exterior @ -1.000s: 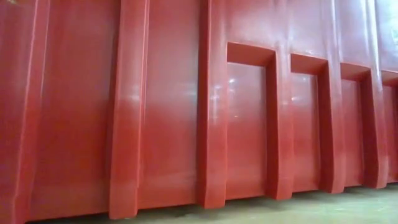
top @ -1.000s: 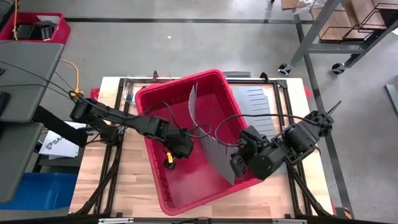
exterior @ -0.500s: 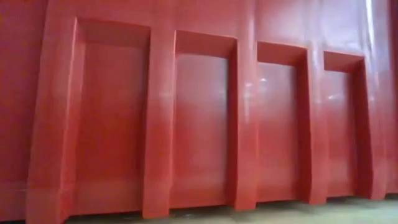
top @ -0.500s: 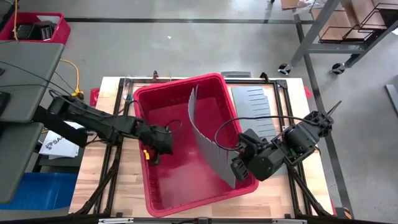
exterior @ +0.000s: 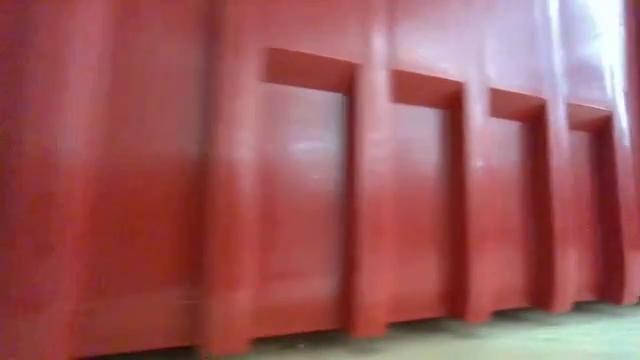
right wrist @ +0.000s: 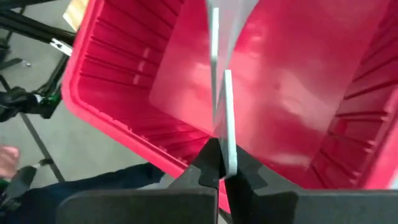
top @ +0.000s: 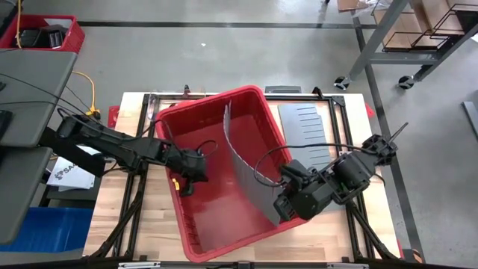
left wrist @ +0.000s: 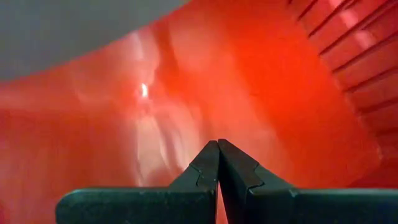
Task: Sort blocks
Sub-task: Assemble the bin divider into the red bin
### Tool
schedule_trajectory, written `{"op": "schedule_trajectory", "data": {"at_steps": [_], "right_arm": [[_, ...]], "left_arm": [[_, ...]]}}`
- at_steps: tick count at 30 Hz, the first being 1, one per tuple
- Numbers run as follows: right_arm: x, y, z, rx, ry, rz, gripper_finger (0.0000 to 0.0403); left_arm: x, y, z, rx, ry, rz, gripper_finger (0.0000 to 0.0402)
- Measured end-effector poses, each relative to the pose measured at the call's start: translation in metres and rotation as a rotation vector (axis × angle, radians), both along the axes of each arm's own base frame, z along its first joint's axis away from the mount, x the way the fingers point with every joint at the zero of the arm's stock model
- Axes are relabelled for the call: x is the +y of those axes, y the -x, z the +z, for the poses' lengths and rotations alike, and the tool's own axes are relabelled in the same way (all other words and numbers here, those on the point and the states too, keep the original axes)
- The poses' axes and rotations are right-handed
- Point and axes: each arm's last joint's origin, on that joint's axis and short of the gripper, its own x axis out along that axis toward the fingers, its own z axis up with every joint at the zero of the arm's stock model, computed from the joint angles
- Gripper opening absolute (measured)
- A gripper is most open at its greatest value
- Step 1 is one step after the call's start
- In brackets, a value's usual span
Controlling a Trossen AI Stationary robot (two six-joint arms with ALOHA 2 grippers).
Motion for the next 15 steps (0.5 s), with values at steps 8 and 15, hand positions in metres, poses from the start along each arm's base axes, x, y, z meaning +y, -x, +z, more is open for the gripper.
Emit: {"op": "schedule_trajectory", "data": {"at_steps": [8,15], "right_arm": [[-0.0021,0.0027,0.0032,-0.009,0.005,0.006,0.0000],[-0.0026,0.0020,0.0032,-0.031,0.008,-0.055,0.0000]], "left_arm": [[-0.0048,0.0074,-0.0047,0.069,-0.041,-0.073,0.0000],[-0.0033,0.0036,-0.0023,0.019,-0.075,-0.031,0.0000]]}}
